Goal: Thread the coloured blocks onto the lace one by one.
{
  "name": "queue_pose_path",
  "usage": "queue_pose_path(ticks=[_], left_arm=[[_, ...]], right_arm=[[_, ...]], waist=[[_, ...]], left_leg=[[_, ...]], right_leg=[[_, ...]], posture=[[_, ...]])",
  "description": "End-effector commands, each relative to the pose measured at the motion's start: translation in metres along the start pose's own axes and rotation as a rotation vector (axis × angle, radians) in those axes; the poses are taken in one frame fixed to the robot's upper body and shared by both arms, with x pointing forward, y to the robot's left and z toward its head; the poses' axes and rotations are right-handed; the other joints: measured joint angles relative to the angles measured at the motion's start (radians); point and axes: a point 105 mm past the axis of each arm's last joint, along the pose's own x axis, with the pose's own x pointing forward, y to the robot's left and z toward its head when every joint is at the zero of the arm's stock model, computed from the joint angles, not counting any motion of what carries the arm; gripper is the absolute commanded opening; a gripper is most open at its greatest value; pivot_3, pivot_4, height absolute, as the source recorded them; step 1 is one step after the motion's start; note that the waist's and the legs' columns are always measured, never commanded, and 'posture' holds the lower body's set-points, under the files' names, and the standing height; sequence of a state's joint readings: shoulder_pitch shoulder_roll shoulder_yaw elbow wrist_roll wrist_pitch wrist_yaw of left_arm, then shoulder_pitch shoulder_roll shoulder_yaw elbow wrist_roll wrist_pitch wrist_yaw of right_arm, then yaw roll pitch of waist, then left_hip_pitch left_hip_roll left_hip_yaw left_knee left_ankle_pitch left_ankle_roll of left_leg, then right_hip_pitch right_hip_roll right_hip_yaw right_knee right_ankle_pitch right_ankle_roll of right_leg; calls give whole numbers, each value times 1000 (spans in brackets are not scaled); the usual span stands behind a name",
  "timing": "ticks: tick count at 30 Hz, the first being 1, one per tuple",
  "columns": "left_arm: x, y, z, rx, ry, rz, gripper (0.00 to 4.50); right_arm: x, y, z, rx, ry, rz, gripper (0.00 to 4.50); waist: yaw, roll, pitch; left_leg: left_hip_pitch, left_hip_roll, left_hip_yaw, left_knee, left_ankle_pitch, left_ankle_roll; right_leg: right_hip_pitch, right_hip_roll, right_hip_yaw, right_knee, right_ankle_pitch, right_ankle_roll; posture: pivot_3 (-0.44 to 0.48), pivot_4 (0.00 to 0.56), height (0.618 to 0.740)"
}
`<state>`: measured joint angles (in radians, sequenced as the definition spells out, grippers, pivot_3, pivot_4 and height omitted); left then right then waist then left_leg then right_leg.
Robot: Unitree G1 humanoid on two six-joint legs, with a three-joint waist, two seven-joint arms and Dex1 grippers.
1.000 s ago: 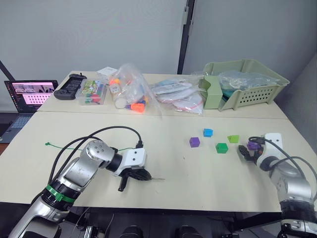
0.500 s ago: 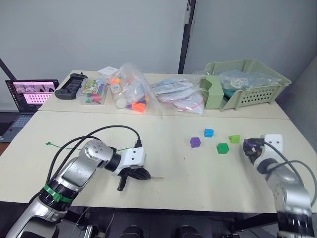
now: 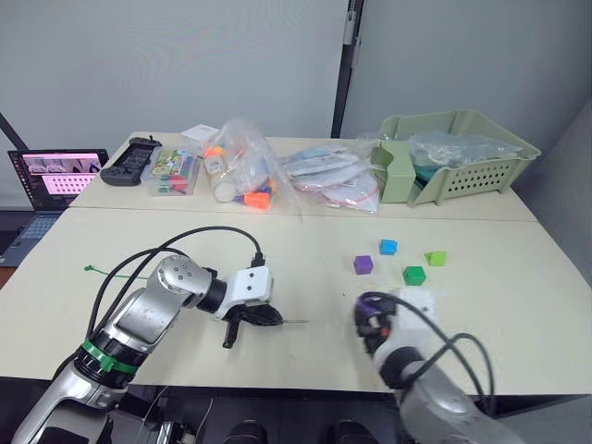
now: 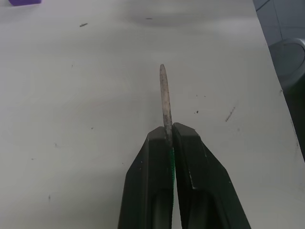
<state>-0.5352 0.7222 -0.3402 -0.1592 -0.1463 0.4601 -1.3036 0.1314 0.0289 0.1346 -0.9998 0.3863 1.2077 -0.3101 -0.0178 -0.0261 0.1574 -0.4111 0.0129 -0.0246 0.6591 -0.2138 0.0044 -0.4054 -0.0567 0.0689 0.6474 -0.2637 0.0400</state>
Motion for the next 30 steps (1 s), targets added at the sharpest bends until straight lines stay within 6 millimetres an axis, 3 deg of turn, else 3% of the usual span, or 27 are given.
queue_pose_path(ticks=[1,4,7,9,14,16,20,22,25,28,30], left_arm=[[0,1,8,30,-7,6,0],[0,1,9,33,-6,2,0],[-1,3,9,35,-2,5,0],[-2,4,9,36,2,8,0],[-2,4,9,38,3,9,0],[-3,4,10,39,2,12,0],[-4,4,11,42,1,16,0],[-4,3,12,42,-1,12,0],[-3,1,15,39,-4,2,0],[-3,2,17,14,-3,2,0],[-3,0,18,5,-4,-7,0]], right_arm=[[5,-8,-5,4,26,-39,1163],[22,-1,-24,-11,112,-12,1163],[24,-2,-32,-13,147,-14,1163],[23,-3,-32,-7,141,-13,2240],[19,-11,-17,-13,63,-38,3919],[8,-14,-4,-63,14,-4,4464],[-8,-14,15,-215,-38,149,4464],[-17,-6,29,-338,-75,350,4464],[-27,-5,33,-480,-24,606,4464],[-23,-17,32,-582,56,807,4464],[-10,-28,31,-664,90,864,4464]], waist=[[0,0,0],[-4,0,0],[-8,-1,0],[-12,-1,0],[-16,-1,0],[-15,-1,0],[-17,-1,0],[-19,-1,1],[-22,-1,1],[-22,-2,2],[-22,-3,3]], left_leg=[[0,0,0,0,0,0],[1,0,1,0,0,0],[1,1,2,0,0,0],[1,1,2,0,0,0],[1,1,1,0,0,0],[0,1,1,0,0,0],[-2,0,1,0,0,0],[-1,0,1,0,0,0],[-1,0,2,0,0,0],[0,-1,3,0,0,0],[1,-1,4,0,0,0]], right_leg=[[0,0,0,0,0,0],[0,1,0,0,0,0],[0,3,-1,0,0,0],[0,3,-1,1,0,0],[0,2,-1,1,0,0],[0,2,-1,0,0,0],[-1,0,-1,0,0,1],[0,1,-1,0,0,1],[0,2,-1,0,0,1],[2,2,-2,-1,-1,2],[2,3,-2,-1,-3,6]], posture=[[0,150,740],[0,150,740],[0,150,740],[0,150,740],[0,150,740],[0,150,740],[0,150,740],[0,150,740],[0,150,740],[0,150,740],[0,150,740]])
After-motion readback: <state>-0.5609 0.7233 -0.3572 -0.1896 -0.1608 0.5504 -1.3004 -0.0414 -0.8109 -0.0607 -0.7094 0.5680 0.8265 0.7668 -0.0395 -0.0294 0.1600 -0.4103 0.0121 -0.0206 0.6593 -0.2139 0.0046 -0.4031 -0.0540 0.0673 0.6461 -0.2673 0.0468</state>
